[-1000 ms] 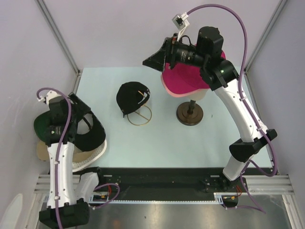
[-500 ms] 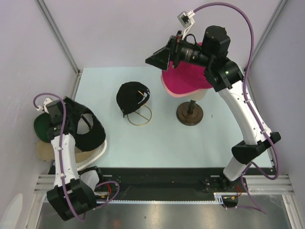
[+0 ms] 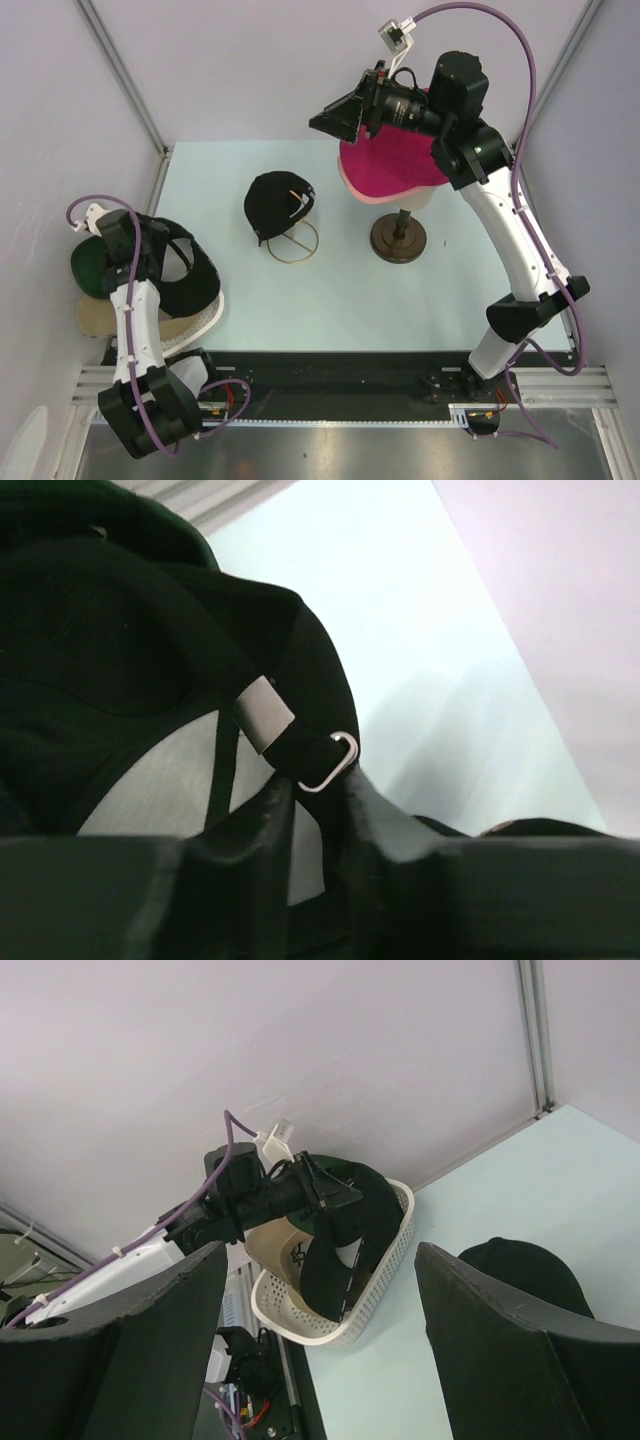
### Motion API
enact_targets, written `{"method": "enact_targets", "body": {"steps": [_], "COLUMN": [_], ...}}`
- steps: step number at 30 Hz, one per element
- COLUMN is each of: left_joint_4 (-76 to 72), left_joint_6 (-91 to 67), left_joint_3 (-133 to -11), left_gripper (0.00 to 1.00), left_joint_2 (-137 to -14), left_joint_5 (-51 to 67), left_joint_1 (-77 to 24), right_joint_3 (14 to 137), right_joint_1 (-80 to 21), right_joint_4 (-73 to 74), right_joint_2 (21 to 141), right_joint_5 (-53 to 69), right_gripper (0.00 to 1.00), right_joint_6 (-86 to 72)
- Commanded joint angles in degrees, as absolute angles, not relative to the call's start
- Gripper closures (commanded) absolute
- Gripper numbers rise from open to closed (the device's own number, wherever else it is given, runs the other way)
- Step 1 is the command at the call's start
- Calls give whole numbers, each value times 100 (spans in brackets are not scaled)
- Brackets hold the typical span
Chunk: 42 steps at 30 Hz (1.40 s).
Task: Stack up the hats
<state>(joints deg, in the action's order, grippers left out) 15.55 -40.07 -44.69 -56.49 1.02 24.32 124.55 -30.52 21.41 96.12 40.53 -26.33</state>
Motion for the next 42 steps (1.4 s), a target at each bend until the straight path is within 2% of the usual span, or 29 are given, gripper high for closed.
{"method": "enact_targets", "body": {"steps": [1, 5, 8, 12, 19, 22, 29, 34, 37, 42], "left_joint_4": [1178, 1274, 1257, 1107, 1564, 1722, 2353, 3006, 2997, 2576], "left_joint_6": [-3727, -3551, -3253, -2490, -2127, -2206, -2531, -2355, -2513, -2917], "left_joint_3": [-4474, -4605, -4675, -4983, -5958, -6406, -7776, -8340, -8323, -8323], "left_gripper": [81, 100, 100, 100, 100, 100, 100, 100, 100, 100], "left_joint_2": [-5450, -5221, -4932, -4597, -4281, -4219, -4903, -5369, -5501, -5555], "left_joint_5": [-237, -237, -44, 1331, 3196, 3699, 5938, 6556, 6951, 7487], "left_joint_1": [2479, 2479, 2409, 2198, 1732, 1635, 1029, 309, 44, -719], "right_joint_3": [12630, 12577, 12568, 12533, 12524, 12743, 12815, 12744, 12648, 12385], "right_joint_1": [-2980, -2936, -2918, -2909, -2892, -2839, -2725, -2751, -2865, -3128], "right_joint_4": [1890, 1934, 1951, 1942, 1688, 1626, 986, 144, -542, -756], "right_joint_2": [9659, 9659, 9642, 9650, 9694, 9756, 9888, 9932, 10002, 9985], "right_joint_5": [4192, 4192, 4166, 4192, 4587, 4877, 6255, 6994, 7329, 7699], "right_gripper": [19, 19, 19, 19, 18, 18, 16, 16, 16, 16], "right_joint_6": [-2690, -2637, -2645, -2637, -2602, -2453, -2522, -3346, -3831, -4236]}}
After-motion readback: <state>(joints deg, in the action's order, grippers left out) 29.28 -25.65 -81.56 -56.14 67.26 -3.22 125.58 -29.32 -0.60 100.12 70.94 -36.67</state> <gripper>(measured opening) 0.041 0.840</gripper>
